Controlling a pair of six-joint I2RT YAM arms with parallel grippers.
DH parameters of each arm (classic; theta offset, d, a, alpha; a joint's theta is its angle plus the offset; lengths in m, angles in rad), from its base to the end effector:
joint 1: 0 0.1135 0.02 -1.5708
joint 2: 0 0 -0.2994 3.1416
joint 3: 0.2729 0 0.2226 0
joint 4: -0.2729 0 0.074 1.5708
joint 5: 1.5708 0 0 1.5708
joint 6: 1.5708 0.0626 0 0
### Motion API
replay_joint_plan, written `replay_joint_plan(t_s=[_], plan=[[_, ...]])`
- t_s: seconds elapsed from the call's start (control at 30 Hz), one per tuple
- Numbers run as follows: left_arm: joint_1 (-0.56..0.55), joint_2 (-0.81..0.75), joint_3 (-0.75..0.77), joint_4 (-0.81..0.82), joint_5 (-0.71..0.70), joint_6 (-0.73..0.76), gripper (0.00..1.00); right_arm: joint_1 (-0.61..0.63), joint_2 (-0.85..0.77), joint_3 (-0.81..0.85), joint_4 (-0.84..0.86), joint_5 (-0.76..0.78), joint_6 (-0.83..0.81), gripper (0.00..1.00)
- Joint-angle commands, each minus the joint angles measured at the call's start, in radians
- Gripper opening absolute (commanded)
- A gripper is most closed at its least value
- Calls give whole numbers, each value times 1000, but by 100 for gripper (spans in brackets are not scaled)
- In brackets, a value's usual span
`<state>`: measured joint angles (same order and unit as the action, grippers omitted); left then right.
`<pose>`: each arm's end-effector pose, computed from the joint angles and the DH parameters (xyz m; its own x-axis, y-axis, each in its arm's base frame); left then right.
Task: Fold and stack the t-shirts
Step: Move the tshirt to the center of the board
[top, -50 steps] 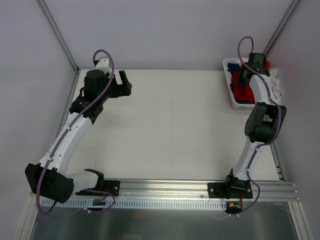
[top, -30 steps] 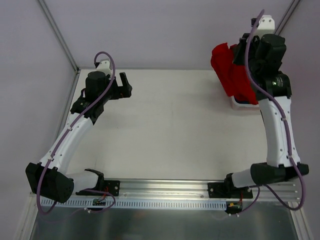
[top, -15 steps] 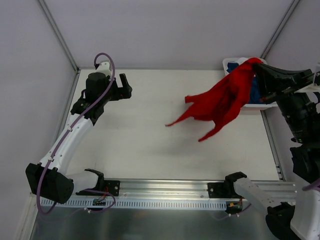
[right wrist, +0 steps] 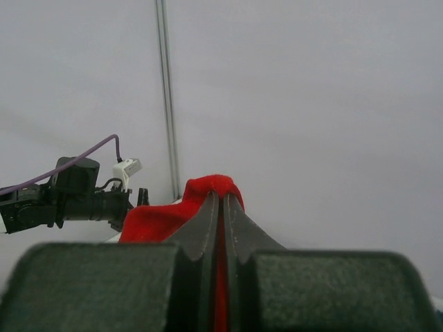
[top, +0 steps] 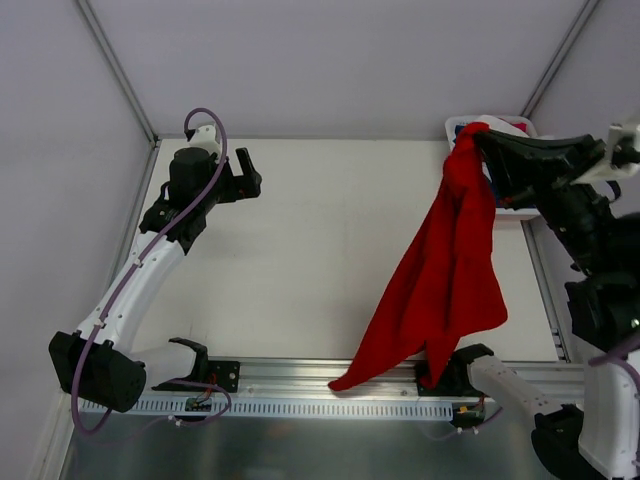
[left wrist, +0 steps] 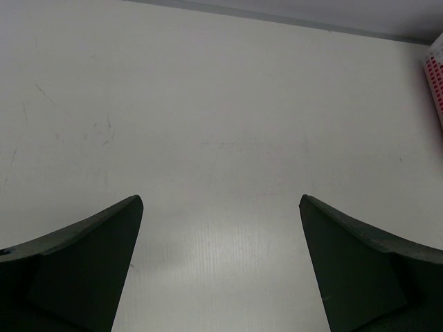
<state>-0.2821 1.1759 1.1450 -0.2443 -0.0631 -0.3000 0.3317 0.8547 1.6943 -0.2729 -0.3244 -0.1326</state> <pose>0.2434 -0.0664 0.4061 -0.3142 -0.2160 -0.9245 0.1326 0.9542 -0.2680 0.0261 0.0301 0.6106 0.5776 0.0664 -0.8136 -0.4909 0.8246 -0.2811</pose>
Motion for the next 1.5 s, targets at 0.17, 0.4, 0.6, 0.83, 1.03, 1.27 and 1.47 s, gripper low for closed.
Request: replay_joint_plan(t_s=[0.17, 0.4, 0.6, 0.83, 1.03, 1.27, 1.47], plan=[[-6, -22, -10, 34, -15, -16, 99, 61, 384, -1, 49, -53, 68, 0], [-8, -16, -18, 37, -21, -14, 99, 154, 774, 125, -37, -36, 36, 0], [-6, -24, -28, 40, -32, -5, 99, 211, 1130, 352, -127, -21, 24, 0], [-8, -24, -45, 40, -30, -1, 99, 208, 1256, 487, -169, 94, 11, 0], [-8, -24, -86, 48, -4, -25, 99, 93, 1267, 502, -170, 186, 77, 0], [-15, -41, -139, 57, 9, -45, 99, -8, 1342, 579, -229, 266, 73, 0], [-43, -65, -179, 62, 14, -68, 99, -51, 1408, 591, -269, 305, 86, 59]])
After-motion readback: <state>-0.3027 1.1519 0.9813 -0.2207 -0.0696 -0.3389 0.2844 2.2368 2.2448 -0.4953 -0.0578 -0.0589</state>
